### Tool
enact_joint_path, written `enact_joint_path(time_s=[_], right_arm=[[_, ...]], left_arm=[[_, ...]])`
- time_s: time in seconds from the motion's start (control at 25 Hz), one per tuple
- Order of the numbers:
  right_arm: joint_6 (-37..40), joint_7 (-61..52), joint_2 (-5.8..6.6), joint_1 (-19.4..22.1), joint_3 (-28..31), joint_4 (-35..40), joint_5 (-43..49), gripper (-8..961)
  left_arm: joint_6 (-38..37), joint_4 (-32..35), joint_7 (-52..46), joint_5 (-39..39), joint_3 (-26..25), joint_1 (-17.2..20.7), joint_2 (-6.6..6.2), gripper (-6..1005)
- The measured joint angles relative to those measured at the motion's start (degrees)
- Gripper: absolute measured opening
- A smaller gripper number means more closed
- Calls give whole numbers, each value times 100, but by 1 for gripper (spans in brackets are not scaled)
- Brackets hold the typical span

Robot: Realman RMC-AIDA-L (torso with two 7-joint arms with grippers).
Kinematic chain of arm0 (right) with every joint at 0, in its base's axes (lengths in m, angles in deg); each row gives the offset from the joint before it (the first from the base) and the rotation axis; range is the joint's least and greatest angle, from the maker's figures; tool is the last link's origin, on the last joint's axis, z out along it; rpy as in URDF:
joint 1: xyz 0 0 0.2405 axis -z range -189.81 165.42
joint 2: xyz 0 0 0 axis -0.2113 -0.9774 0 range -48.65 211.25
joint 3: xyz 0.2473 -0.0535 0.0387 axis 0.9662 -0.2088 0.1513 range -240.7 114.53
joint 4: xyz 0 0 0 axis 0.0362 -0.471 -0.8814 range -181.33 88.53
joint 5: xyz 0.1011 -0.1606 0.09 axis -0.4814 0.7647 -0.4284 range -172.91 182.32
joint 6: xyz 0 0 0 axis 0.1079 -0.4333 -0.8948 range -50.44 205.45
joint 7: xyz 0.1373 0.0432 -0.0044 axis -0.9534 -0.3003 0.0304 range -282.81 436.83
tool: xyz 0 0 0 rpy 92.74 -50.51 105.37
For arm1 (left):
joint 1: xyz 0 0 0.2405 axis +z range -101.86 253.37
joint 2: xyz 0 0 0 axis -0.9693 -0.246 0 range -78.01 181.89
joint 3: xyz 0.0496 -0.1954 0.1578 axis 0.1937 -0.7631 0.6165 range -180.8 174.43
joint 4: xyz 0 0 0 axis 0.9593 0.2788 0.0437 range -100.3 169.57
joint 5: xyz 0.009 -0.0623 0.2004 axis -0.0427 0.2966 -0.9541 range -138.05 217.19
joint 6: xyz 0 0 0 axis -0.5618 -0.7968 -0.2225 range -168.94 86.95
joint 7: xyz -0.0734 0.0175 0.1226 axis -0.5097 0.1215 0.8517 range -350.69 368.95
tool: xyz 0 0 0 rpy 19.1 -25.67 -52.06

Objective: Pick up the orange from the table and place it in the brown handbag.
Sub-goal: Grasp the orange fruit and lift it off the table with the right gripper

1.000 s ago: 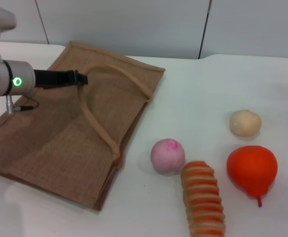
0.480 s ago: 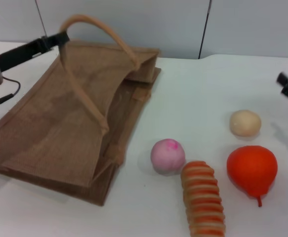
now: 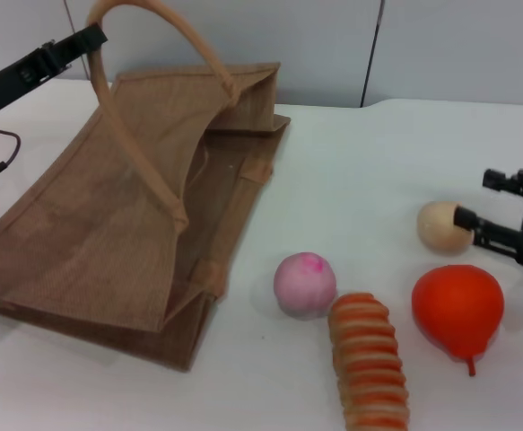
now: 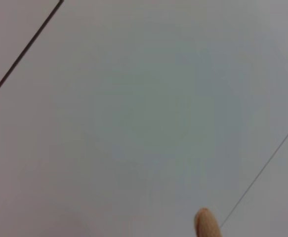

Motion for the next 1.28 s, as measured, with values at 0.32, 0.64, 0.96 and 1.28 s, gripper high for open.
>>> enact_joint_path(time_s=[0.32,0.64,0.96,1.28], right_arm=[[269,-656,1,104,-918,509,162,742],[249,-834,3,32,-977,600,771,742],[212,-882,3,-69,-995,605,1059,742],[212,-888,-5,-102,-1035,610,1175,716]], left_arm=[[163,-5,10,40,-6,-1,0,126],[230,-11,29,88,-10,-1,1,126],[235,-116,36,160,-73,-4,0,127],[236,-140,49,161,-72,-17,-14,127]])
